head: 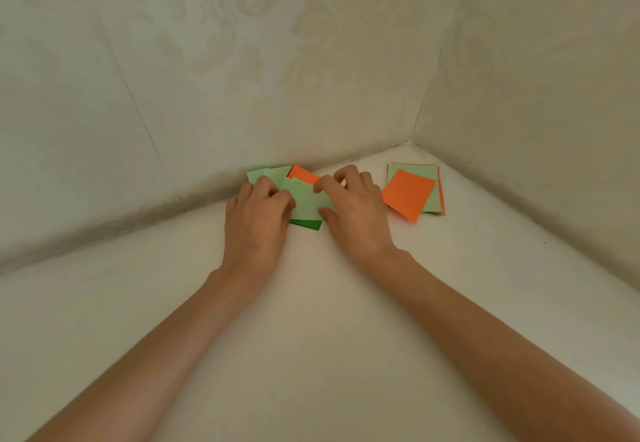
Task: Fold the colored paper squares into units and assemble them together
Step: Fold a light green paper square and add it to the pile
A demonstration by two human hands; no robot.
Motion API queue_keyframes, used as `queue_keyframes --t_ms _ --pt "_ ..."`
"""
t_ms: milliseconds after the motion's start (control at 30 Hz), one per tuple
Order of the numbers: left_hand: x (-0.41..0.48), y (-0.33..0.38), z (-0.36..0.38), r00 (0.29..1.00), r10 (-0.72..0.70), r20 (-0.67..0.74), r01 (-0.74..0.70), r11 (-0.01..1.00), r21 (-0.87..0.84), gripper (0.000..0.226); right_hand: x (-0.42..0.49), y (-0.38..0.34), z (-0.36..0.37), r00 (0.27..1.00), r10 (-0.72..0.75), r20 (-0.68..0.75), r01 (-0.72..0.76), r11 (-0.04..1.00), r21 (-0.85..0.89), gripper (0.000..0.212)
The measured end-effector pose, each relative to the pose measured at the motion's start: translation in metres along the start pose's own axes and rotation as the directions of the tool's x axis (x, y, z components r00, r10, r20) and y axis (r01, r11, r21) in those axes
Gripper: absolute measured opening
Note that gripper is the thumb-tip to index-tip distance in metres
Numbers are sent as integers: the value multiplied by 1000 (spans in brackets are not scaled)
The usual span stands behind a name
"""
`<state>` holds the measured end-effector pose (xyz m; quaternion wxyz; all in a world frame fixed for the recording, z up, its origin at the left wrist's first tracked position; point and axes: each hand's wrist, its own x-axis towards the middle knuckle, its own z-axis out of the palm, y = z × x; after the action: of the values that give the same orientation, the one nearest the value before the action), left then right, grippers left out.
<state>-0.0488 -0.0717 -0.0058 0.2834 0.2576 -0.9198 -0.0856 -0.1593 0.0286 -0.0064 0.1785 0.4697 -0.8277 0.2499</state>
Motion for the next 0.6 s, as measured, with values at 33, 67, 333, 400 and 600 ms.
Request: queue_keyframes --t_ms 33,67,333,400,600 --pt "-1 0 -1 999 40 19 -40 999 2 15 0 1 1 998 -53 -14 53 999 -8 33" --pt "-2 -1 -1 997 67 46 -67 998 8 18 0 2 3 995 -95 -11 95 995 -23 32" --pt "-12 5 -6 993 66 95 -71 996 51 25 -10 3 -12 979 -202 30 202 979 19 30" --pt "-14 7 -8 995 59 84 -64 997 51 24 -20 10 -23 989 -129 -77 128 992 -18 29" --pt "-23 20 -20 992 124 5 -124 992 4 14 -30 60 -48 920 335 204 -277 923 -269 52"
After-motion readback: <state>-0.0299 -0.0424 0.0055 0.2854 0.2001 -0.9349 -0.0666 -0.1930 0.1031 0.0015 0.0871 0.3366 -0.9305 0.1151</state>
